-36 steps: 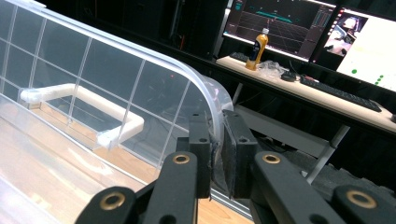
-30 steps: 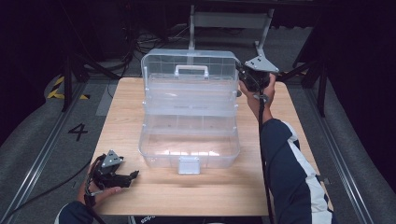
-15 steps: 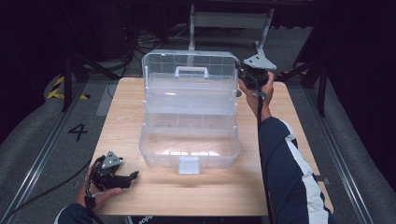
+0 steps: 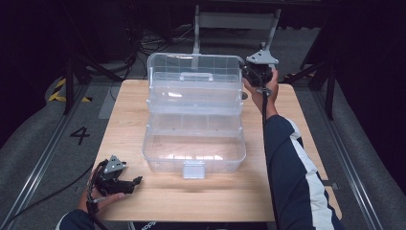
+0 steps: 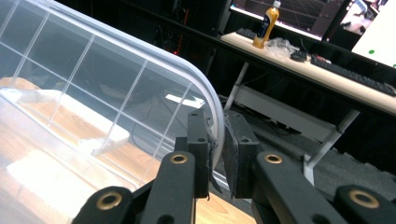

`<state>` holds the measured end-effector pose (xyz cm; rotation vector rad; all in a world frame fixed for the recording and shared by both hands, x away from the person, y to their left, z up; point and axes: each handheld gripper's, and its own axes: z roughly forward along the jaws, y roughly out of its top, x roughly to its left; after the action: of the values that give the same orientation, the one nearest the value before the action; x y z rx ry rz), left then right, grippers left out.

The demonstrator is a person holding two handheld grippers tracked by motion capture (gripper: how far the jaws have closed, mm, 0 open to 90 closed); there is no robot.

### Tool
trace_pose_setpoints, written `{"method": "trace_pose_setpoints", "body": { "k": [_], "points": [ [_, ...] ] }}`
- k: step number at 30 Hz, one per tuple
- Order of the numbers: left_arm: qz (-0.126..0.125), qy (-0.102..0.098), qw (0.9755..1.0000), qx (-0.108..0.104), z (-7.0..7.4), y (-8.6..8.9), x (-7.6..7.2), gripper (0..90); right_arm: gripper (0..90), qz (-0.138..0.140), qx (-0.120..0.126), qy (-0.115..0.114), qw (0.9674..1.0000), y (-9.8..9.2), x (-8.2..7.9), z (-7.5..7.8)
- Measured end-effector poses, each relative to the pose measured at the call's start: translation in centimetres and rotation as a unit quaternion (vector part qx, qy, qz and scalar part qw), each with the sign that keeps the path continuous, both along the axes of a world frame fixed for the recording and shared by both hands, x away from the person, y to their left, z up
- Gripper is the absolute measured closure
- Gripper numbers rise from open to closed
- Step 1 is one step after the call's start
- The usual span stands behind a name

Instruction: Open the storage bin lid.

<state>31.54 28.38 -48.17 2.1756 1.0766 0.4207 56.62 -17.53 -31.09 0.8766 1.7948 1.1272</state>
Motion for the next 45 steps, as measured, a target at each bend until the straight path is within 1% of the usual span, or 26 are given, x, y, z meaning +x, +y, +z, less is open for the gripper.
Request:
{"method": "trace_pose_setpoints", "body": {
  "k": [1, 3, 8, 14, 15, 20, 21, 23, 24, 26, 31, 35, 43, 45],
  "points": [
    [-0.001, -0.001, 1.0000, 0.001, 0.0, 0.0, 0.0, 15.2, 82.6, 0.001, 0.004, 0.003, 1.0000, -0.1, 0.2, 0.0],
    [0.000, -0.001, 1.0000, 0.000, 0.0, 0.0, 0.0, 15.2, 82.6, 0.000, 0.003, 0.005, 1.0000, -0.1, 0.3, -0.1],
    [0.002, 0.000, 1.0000, 0.000, 0.0, -0.1, 0.2, 15.1, 82.8, -0.002, 0.012, 0.018, 0.9998, -0.1, 0.8, -0.2],
    [0.000, 0.001, 1.0000, 0.002, 0.0, -0.1, 0.2, 15.2, 82.9, -0.004, 0.015, 0.026, 0.9995, 0.0, 1.6, -0.6],
    [0.000, 0.001, 1.0000, 0.002, 0.0, -0.1, 0.2, 15.1, 82.8, -0.004, 0.012, 0.026, 0.9996, 0.0, 1.7, -0.7],
    [0.001, 0.002, 1.0000, 0.000, 0.0, -0.1, 0.3, 15.2, 82.6, -0.003, 0.024, 0.032, 0.9992, -0.2, 2.3, -1.4],
    [0.002, 0.003, 1.0000, 0.002, 0.1, -0.1, 0.3, 15.2, 82.1, -0.002, 0.023, 0.032, 0.9992, -0.2, 2.4, -1.5],
    [0.004, 0.003, 1.0000, 0.001, 0.0, -0.2, 0.3, 15.2, 81.8, -0.003, 0.014, 0.033, 0.9994, -0.1, 2.7, -1.7],
    [0.004, 0.003, 1.0000, 0.001, 0.0, -0.2, 0.3, 15.2, 81.8, -0.003, 0.014, 0.034, 0.9993, -0.1, 2.8, -1.7],
    [0.006, 0.003, 1.0000, 0.002, 0.1, -0.2, 0.3, 15.2, 81.7, -0.001, 0.024, 0.037, 0.9990, -0.2, 2.9, -1.8],
    [0.007, 0.004, 1.0000, 0.002, 0.1, -0.2, 0.3, 15.1, 81.3, 0.000, 0.024, 0.039, 0.9990, -0.3, 3.1, -2.1],
    [0.007, 0.004, 1.0000, 0.001, 0.0, -0.2, 0.3, 15.1, 81.1, -0.001, 0.036, 0.044, 0.9984, -0.4, 3.2, -2.4],
    [0.006, 0.004, 1.0000, 0.001, 0.1, -0.2, 0.3, 15.1, 80.8, -0.008, 0.032, 0.051, 0.9982, -0.2, 3.5, -2.7],
    [0.007, 0.001, 1.0000, 0.002, 0.0, -0.2, 0.4, 15.1, 80.2, -0.009, 0.034, 0.052, 0.9980, -0.2, 3.6, -2.9]
  ]
}}
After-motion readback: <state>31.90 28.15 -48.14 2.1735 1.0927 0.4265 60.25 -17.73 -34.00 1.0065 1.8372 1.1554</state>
